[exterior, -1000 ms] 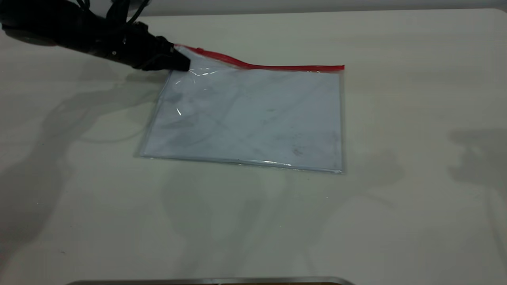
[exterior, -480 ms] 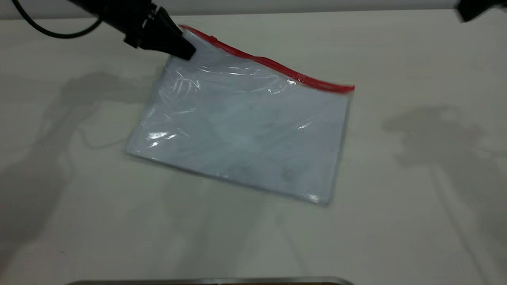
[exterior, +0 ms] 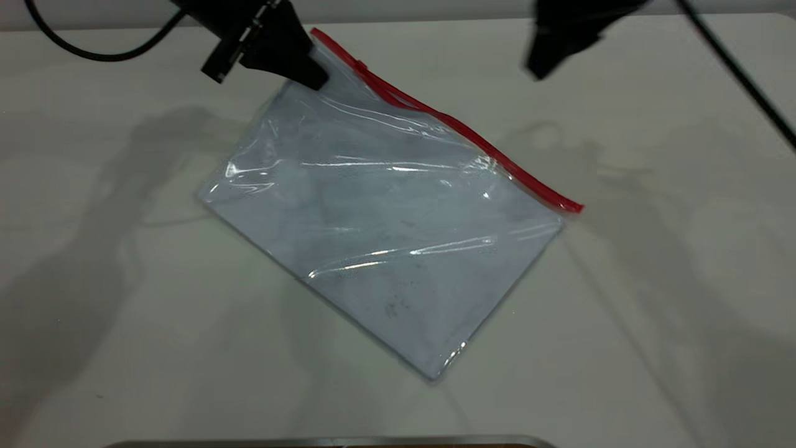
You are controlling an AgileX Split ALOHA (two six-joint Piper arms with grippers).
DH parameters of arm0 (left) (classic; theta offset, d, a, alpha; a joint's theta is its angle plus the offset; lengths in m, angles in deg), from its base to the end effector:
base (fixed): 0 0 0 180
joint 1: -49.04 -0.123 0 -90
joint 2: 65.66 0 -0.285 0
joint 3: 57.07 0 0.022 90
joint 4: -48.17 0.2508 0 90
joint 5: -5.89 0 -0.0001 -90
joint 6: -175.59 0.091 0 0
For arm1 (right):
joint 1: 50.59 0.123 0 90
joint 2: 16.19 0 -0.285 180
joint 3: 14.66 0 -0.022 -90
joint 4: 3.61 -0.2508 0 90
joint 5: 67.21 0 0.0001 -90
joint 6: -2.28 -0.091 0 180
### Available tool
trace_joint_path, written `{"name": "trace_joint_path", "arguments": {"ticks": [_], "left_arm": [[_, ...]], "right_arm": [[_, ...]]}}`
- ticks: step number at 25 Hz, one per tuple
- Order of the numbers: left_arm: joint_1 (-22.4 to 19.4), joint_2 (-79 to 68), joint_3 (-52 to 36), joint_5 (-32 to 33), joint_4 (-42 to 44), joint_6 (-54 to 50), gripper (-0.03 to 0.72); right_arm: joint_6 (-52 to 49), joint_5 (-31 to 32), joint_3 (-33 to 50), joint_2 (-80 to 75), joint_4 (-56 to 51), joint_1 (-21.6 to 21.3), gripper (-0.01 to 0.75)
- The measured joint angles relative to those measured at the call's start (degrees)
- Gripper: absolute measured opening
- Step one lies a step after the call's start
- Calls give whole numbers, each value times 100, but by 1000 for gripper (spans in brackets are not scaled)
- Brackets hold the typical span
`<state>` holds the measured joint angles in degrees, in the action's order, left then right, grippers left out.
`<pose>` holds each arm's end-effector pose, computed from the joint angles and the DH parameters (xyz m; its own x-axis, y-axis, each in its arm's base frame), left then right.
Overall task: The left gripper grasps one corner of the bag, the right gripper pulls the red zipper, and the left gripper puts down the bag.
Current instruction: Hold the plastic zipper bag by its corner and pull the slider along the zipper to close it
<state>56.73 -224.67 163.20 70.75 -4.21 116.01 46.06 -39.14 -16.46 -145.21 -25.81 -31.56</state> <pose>0.4929 -0.1324 0.0611 0.2286 0.6722 -0.7042 0.9735 -0.1505 0.1724 0.4034 0.1563 0.1301 -0.6121 -0.6341 -0.4724 -0.7055 0.7078 -0.0360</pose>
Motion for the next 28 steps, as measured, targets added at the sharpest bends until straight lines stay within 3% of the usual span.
{"name": "trace_joint_path", "arguments": {"ticks": [5,13,28], "left_arm": [[185,-16,0,-230,0,38,53],[354,-28,0,-278,-238,49,53],[445,-39,0,-266,-495,74,53]], "right_arm": [[1521,265,-510,-331,-1616,265,571],[3912,721,-634,-690,-4021,271,571],[4094,62,-645,-1125,-4472,250,552]]}}
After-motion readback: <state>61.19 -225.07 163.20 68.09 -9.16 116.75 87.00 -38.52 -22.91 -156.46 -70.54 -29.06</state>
